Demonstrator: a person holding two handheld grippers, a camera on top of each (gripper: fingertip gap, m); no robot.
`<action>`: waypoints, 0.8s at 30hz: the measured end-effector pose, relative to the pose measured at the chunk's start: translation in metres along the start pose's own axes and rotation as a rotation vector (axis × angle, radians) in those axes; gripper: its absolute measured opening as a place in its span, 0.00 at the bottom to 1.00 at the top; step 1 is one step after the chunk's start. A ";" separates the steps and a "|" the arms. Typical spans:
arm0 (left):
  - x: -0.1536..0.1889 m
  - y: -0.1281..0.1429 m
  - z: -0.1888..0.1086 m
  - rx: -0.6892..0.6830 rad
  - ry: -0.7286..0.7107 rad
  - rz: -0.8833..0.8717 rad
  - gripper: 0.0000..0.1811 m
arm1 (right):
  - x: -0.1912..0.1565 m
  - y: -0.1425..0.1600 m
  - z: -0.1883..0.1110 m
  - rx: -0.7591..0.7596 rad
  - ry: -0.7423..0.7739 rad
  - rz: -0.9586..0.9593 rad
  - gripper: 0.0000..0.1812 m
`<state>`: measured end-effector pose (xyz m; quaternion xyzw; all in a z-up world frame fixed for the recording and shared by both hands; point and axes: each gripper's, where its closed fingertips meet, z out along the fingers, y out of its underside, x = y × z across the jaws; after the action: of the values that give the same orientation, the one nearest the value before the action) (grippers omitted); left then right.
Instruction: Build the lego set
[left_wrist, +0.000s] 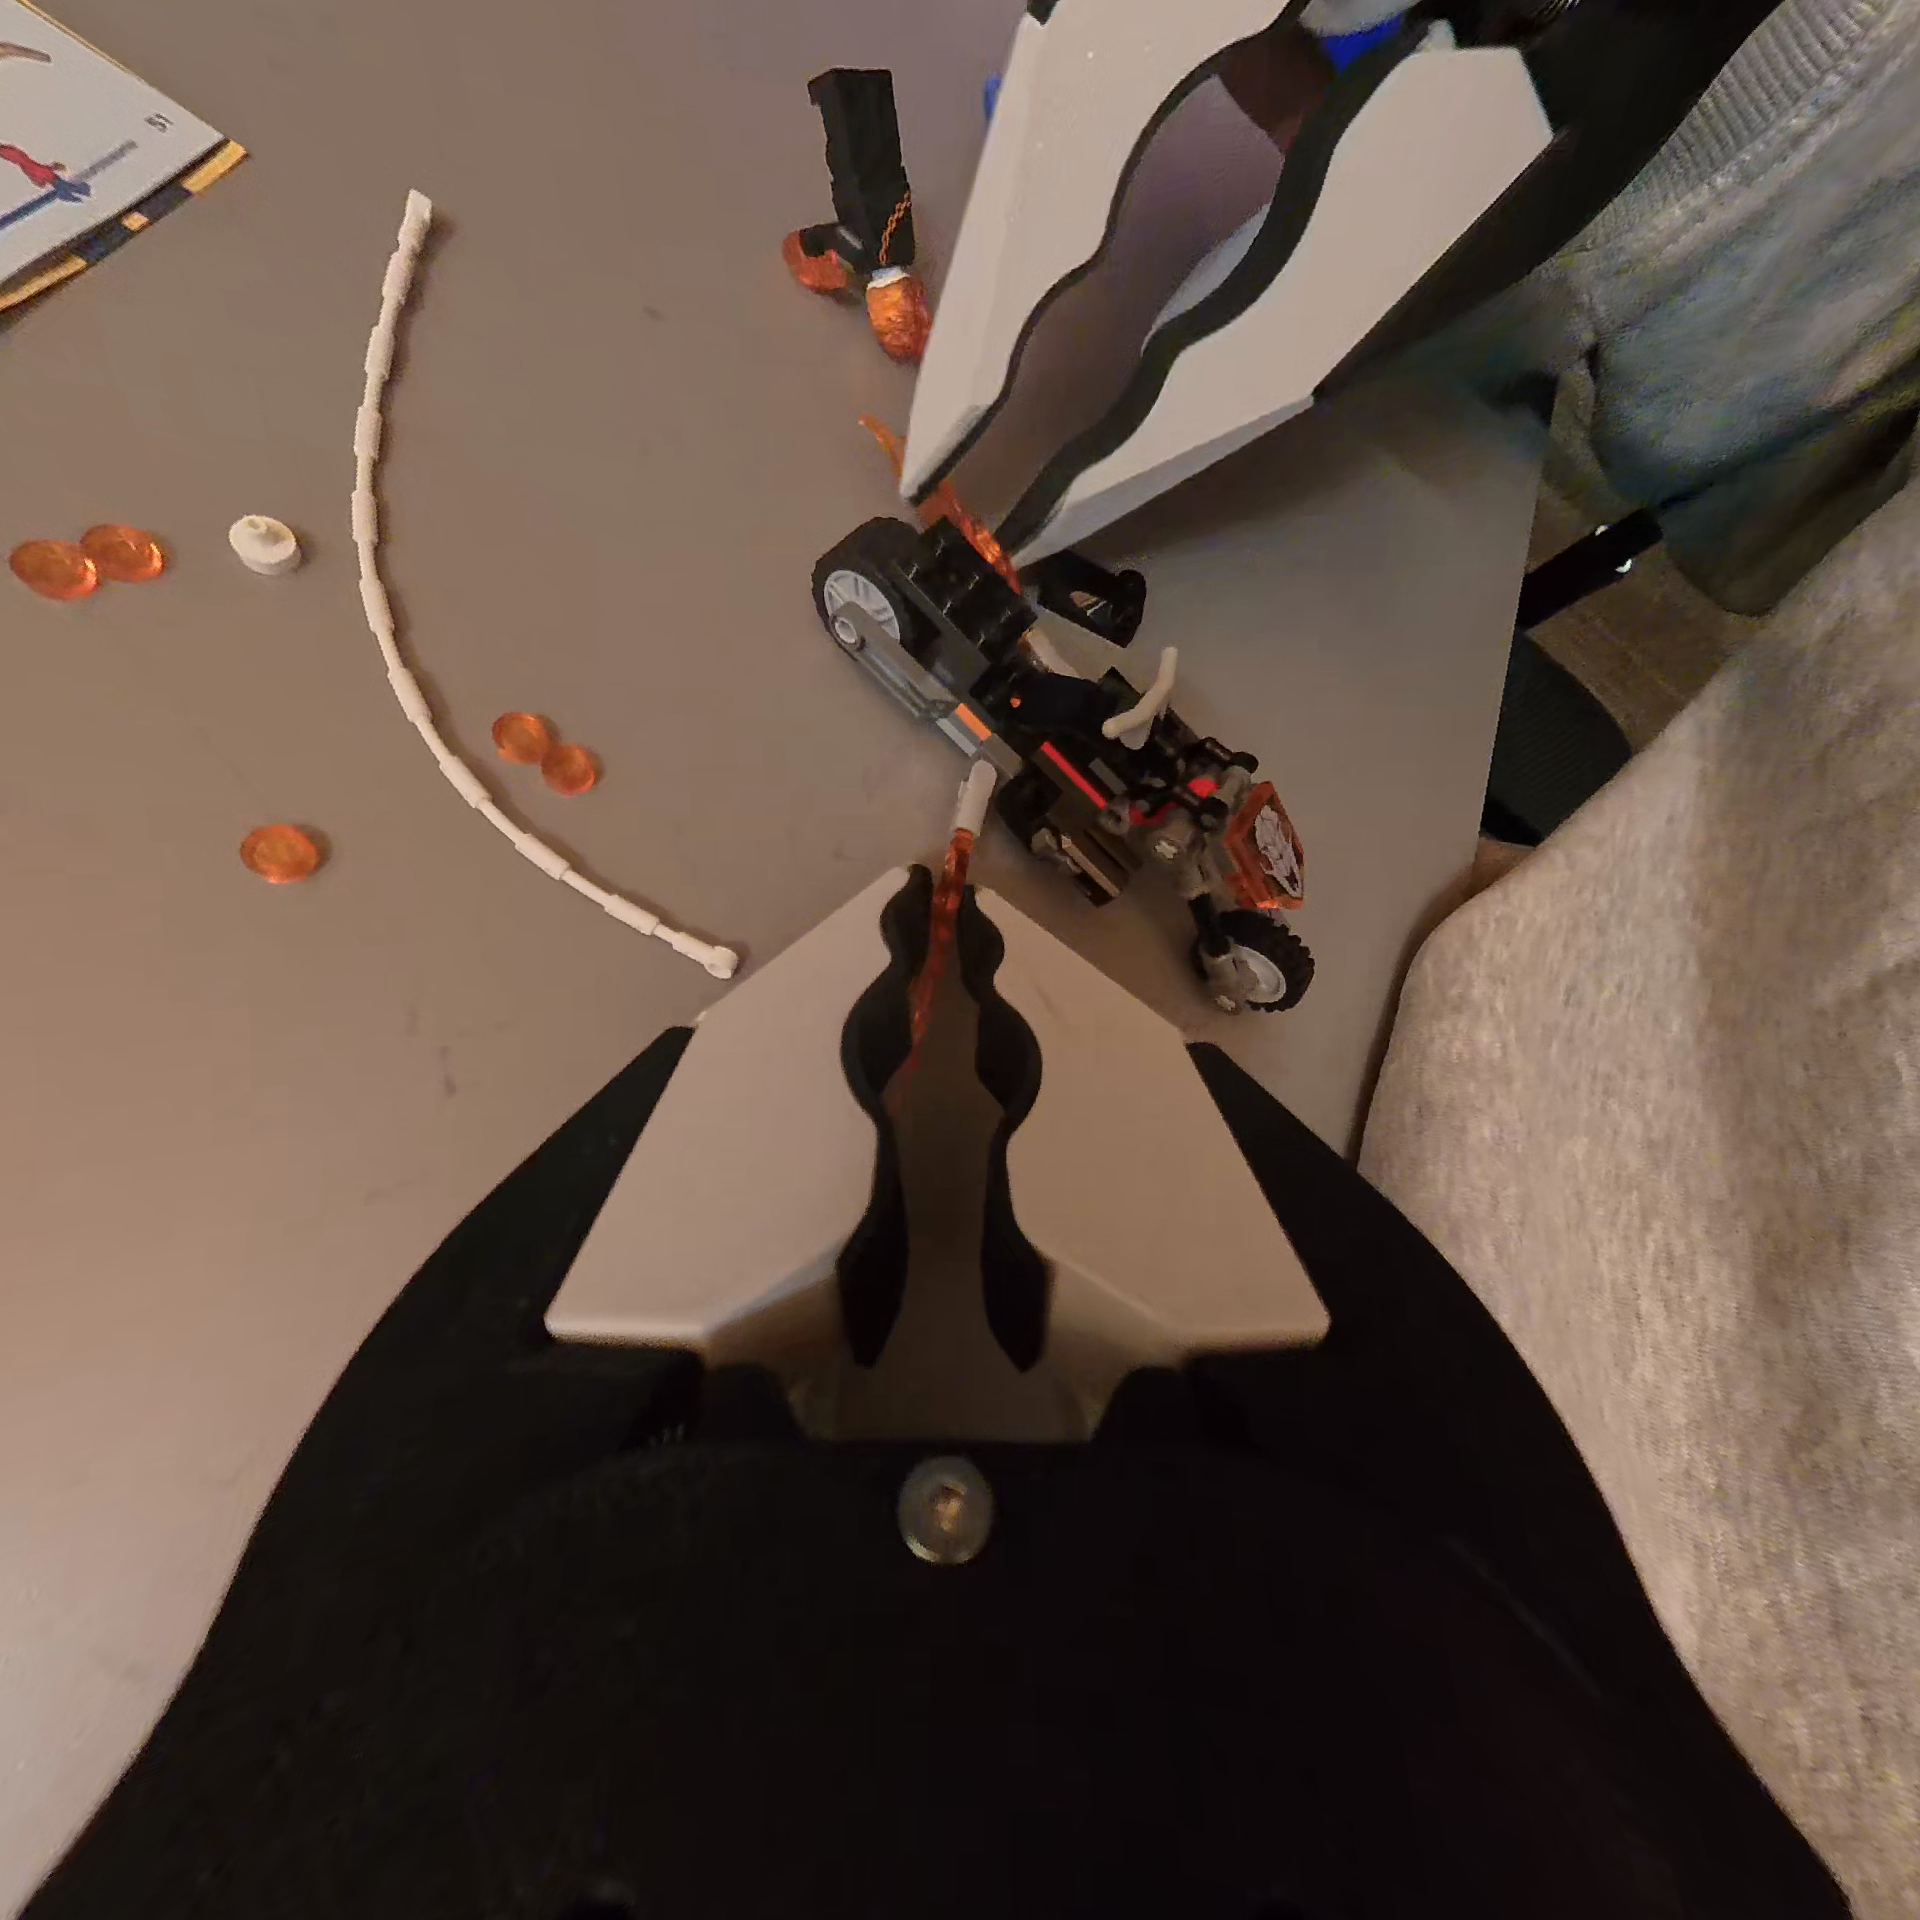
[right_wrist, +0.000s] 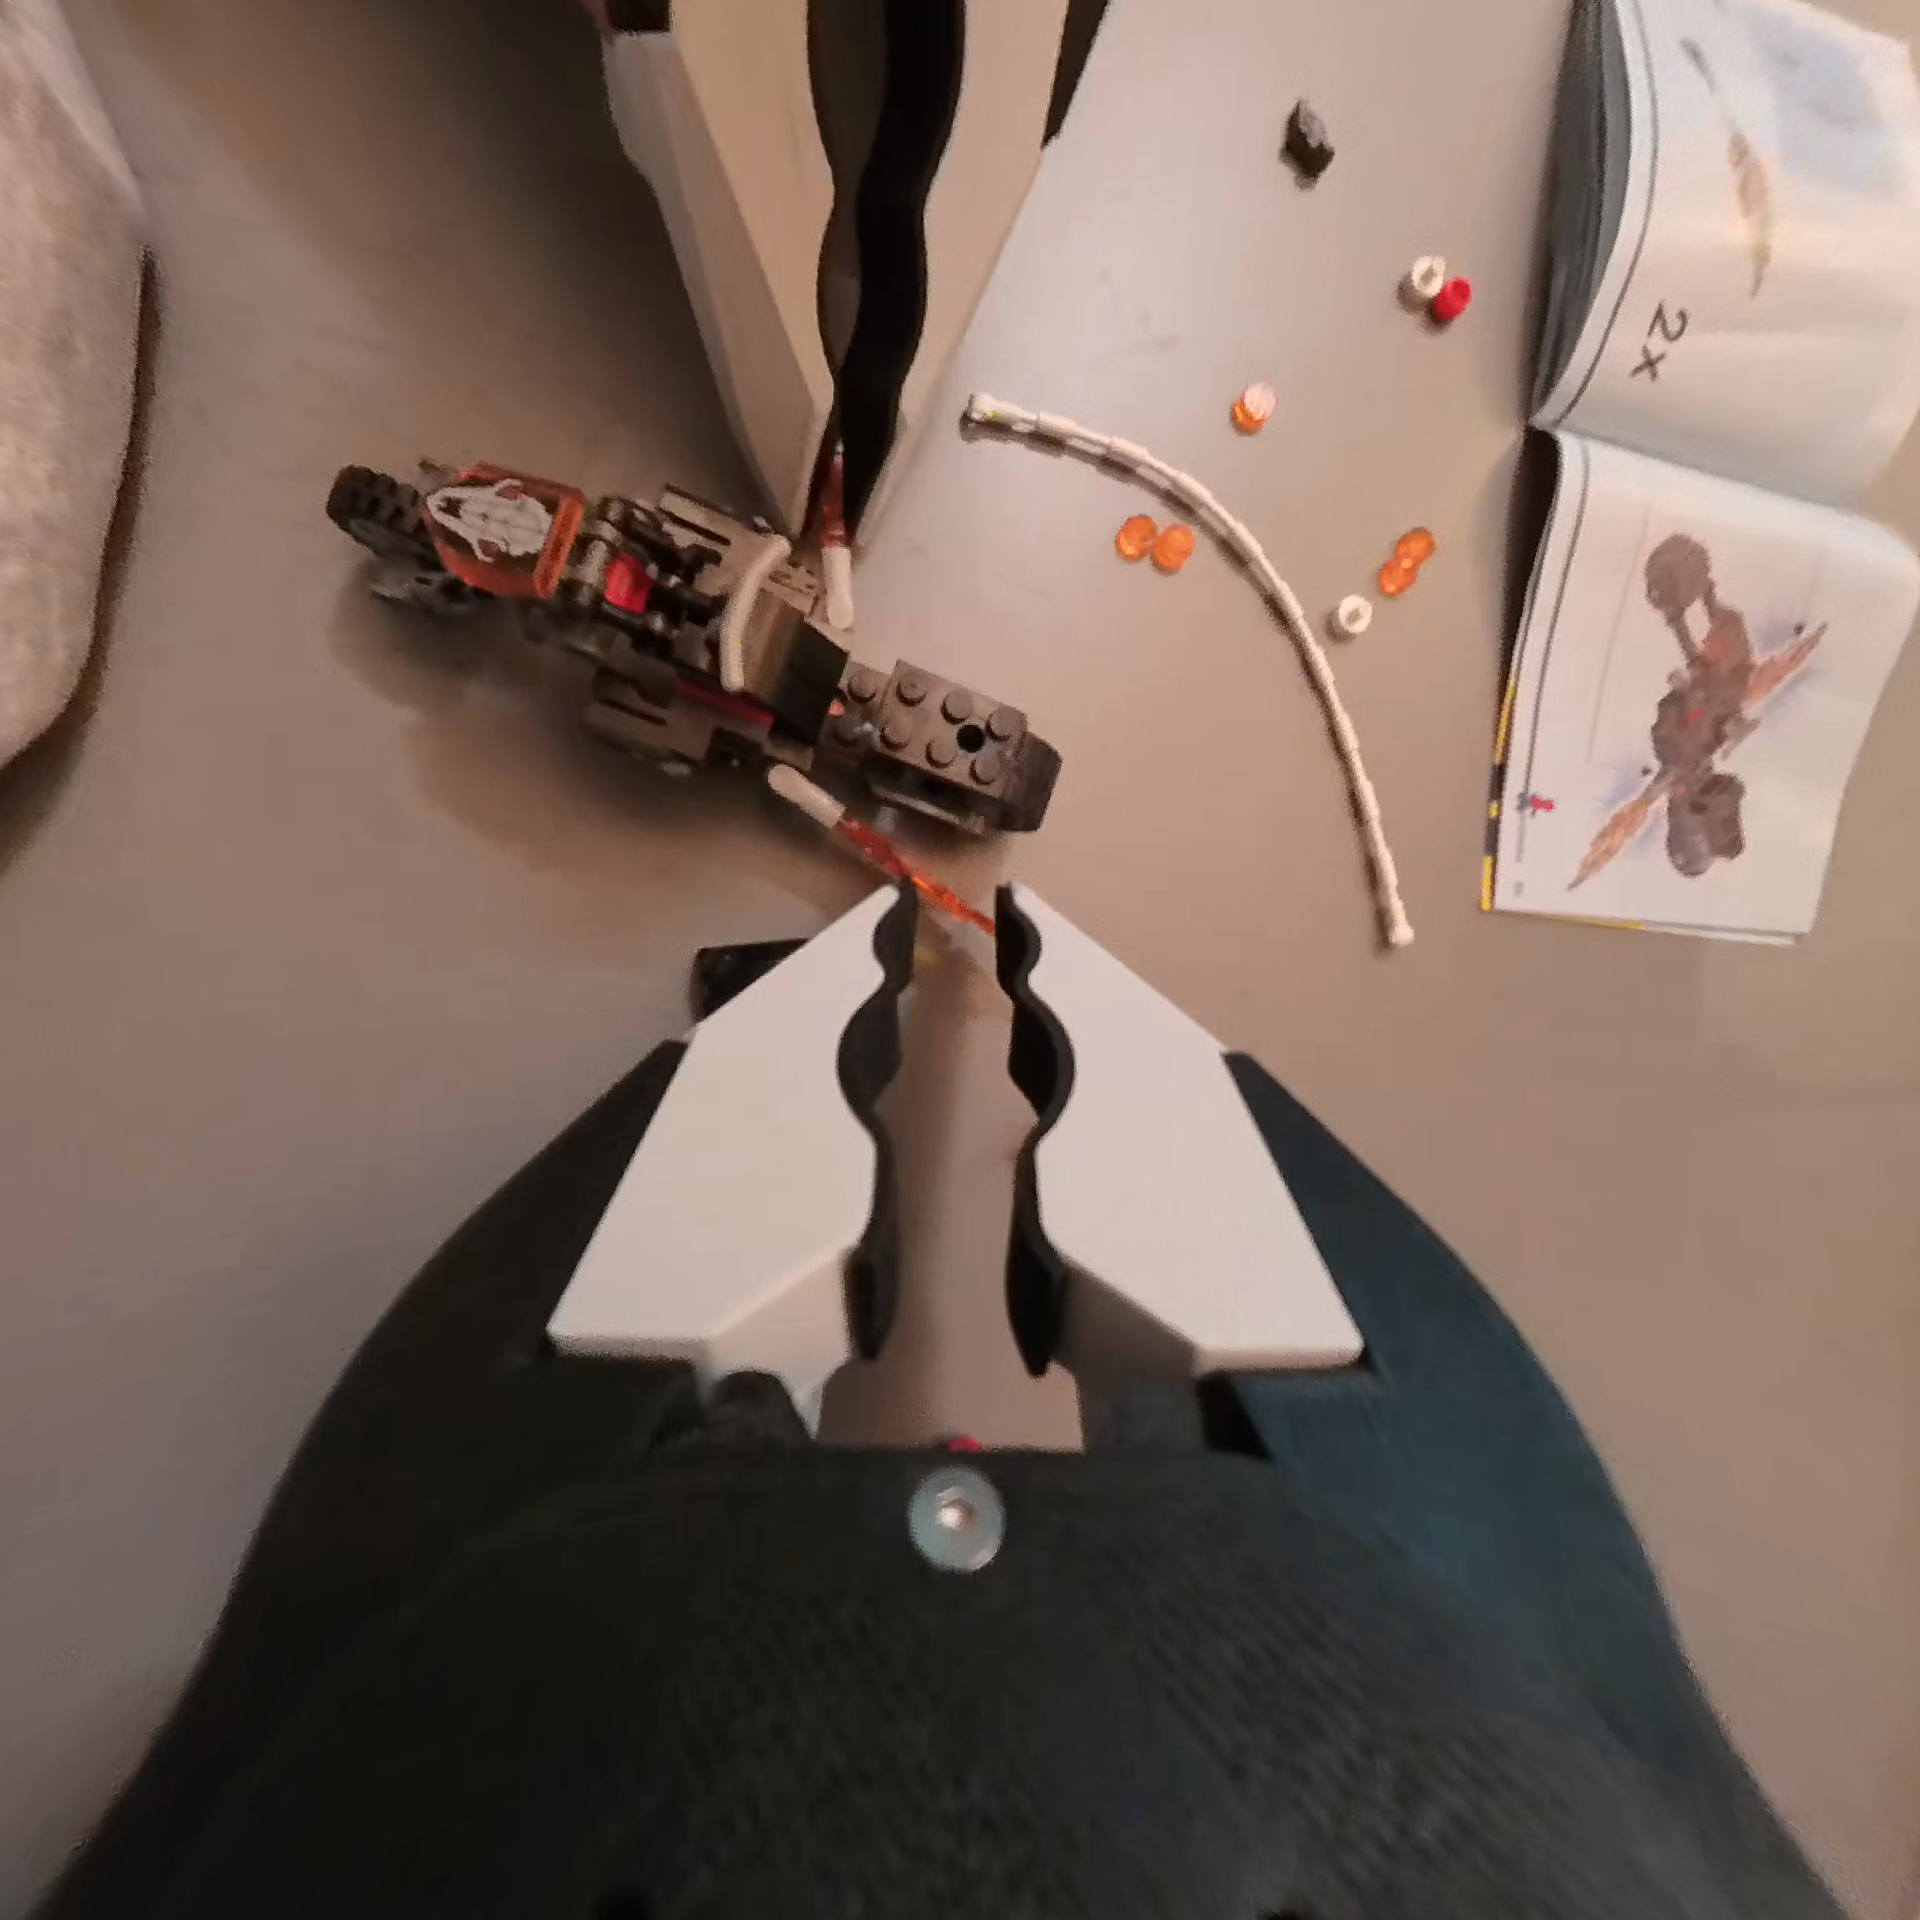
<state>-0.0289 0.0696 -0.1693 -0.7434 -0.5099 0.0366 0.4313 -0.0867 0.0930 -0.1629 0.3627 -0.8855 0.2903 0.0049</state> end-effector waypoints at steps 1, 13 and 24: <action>0.000 0.000 0.000 0.000 -0.002 0.002 0.01 | -0.001 0.002 -0.001 -0.005 0.001 0.021 0.06; -0.003 0.002 0.000 -0.006 -0.035 0.005 0.01 | -0.036 0.024 -0.015 -0.115 0.018 0.149 0.03; -0.002 0.002 -0.001 -0.004 -0.039 0.001 0.01 | -0.049 0.017 -0.019 -0.007 0.003 0.261 0.09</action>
<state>-0.0279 0.0674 -0.1712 -0.7435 -0.5181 0.0504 0.4197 -0.0653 0.1437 -0.1668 0.2440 -0.9261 0.2860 -0.0303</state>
